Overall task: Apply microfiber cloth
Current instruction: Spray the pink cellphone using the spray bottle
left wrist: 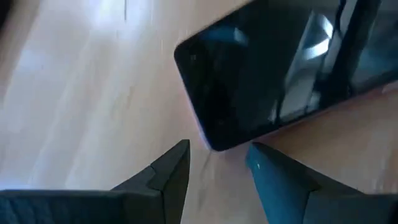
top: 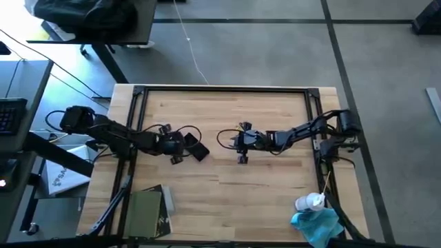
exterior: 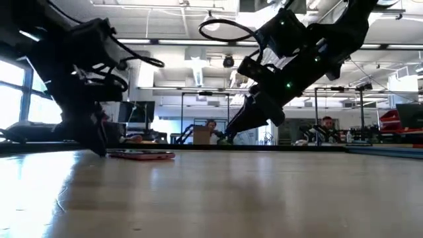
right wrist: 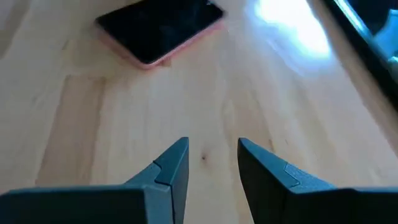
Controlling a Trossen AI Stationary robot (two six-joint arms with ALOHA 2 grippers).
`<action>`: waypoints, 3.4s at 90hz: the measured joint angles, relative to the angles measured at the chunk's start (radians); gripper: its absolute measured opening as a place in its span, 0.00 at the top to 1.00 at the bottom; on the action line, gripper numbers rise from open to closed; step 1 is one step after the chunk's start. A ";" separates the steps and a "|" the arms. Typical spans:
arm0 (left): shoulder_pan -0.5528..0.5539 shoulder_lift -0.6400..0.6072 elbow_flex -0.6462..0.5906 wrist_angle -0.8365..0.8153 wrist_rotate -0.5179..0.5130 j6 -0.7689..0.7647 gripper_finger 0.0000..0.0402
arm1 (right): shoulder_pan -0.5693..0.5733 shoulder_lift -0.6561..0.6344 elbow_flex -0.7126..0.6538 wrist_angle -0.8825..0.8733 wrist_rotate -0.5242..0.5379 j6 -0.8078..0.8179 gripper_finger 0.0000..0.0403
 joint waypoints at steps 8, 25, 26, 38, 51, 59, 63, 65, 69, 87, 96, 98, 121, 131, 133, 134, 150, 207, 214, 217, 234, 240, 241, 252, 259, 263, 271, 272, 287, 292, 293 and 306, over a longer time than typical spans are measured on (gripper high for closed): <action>0.027 0.013 -0.025 0.181 -0.004 0.078 0.63 | 0.009 0.040 0.051 -0.029 -0.013 -0.032 0.74; 0.077 0.131 -0.003 0.444 0.050 0.173 0.63 | 0.029 0.119 0.194 -0.147 0.049 -0.121 0.74; 0.078 0.138 0.000 0.449 0.054 0.177 0.63 | 0.029 0.122 0.202 -0.158 0.056 -0.126 0.74; 0.056 0.193 0.066 0.382 0.066 0.239 0.63 | 0.026 0.130 0.255 -0.291 0.104 -0.168 0.74; 0.000 0.195 0.155 0.128 0.002 0.267 0.63 | 0.027 0.132 0.258 -0.308 0.106 -0.205 0.74; -0.040 0.193 0.202 -0.023 -0.046 0.266 0.63 | 0.033 0.147 0.259 -0.304 0.105 -0.235 0.74; -0.060 0.190 0.220 -0.075 -0.054 0.265 0.63 | 0.034 0.158 0.258 -0.296 0.106 -0.242 0.74; -0.069 0.188 0.225 -0.092 -0.059 0.266 0.63 | 0.034 0.161 0.258 -0.282 0.107 -0.241 0.74; -0.086 0.187 0.233 -0.111 -0.073 0.265 0.63 | 0.034 0.163 0.258 -0.272 0.109 -0.238 0.74; -0.141 0.184 0.236 -0.129 -0.153 0.238 0.63 | 0.028 0.171 0.258 -0.222 0.107 -0.234 0.74; -0.149 0.184 0.235 -0.155 -0.164 0.181 0.63 | 0.019 0.171 0.258 -0.203 0.078 -0.235 0.74; -0.151 0.184 0.235 -0.164 -0.157 0.159 0.63 | 0.016 0.171 0.258 -0.200 0.069 -0.234 0.74; -0.154 0.180 0.219 -0.397 -0.002 -0.086 0.63 | -0.017 0.171 0.258 -0.198 0.032 -0.242 0.74; -0.164 0.179 0.164 -0.334 -0.037 -0.103 0.63 | -0.020 0.171 0.258 -0.195 0.037 -0.288 0.72; -0.166 0.177 0.150 -0.303 -0.043 -0.091 0.63 | -0.020 0.171 0.258 -0.192 0.039 -0.295 0.71; -0.167 0.176 0.144 -0.284 -0.046 -0.082 0.63 | -0.020 0.171 0.258 -0.189 0.039 -0.300 0.71; -0.168 0.180 0.069 -0.021 -0.146 0.075 0.63 | -0.008 0.193 0.258 -0.155 0.102 -0.357 0.59; -0.201 0.151 0.278 -0.177 -0.183 0.362 0.63 | 0.096 0.224 0.258 -0.148 0.259 -0.498 0.45; -0.204 0.146 0.265 -0.287 -0.164 0.243 0.63 | 0.082 0.223 0.258 -0.145 0.249 -0.482 0.45; -0.203 0.148 0.243 -0.286 -0.163 0.208 0.63 | 0.073 0.223 0.258 -0.141 0.235 -0.477 0.45; -0.167 0.231 0.067 0.193 -0.170 0.288 0.63 | 0.039 0.229 0.258 -0.116 0.166 -0.541 0.45; -0.146 0.288 0.048 0.385 -0.154 0.351 0.63 | 0.040 0.234 0.259 -0.115 0.161 -0.576 0.45; -0.143 0.298 0.046 0.418 -0.153 0.366 0.63 | 0.042 0.235 0.259 -0.114 0.162 -0.577 0.45; -0.103 0.406 0.052 0.682 -0.052 0.524 0.63 | 0.060 0.237 0.259 -0.125 0.165 -0.608 0.45; -0.088 0.472 0.080 0.799 0.049 0.608 0.63 | 0.075 0.238 0.259 -0.127 0.179 -0.617 0.45; -0.083 0.498 0.096 0.835 0.077 0.624 0.63 | 0.085 0.238 0.259 -0.127 0.182 -0.612 0.45; -0.076 0.529 0.129 0.853 0.096 0.631 0.63 | 0.115 0.239 0.259 -0.131 0.191 -0.583 0.45; -0.075 0.531 0.132 0.853 0.100 0.632 0.63 | 0.119 0.239 0.259 -0.131 0.191 -0.579 0.45; -0.096 0.480 0.153 0.786 -0.022 0.656 0.63 | 0.186 0.239 0.259 -0.140 0.236 -0.570 0.45; -0.122 0.421 0.149 0.702 -0.092 0.684 0.63 | 0.204 0.236 0.259 -0.155 0.266 -0.570 0.45; -0.128 0.407 0.147 0.677 -0.105 0.687 0.63 | 0.207 0.234 0.259 -0.161 0.273 -0.570 0.45; -0.236 0.200 0.174 0.361 -0.190 0.666 0.63 | 0.221 0.210 0.259 -0.229 0.290 -0.522 0.45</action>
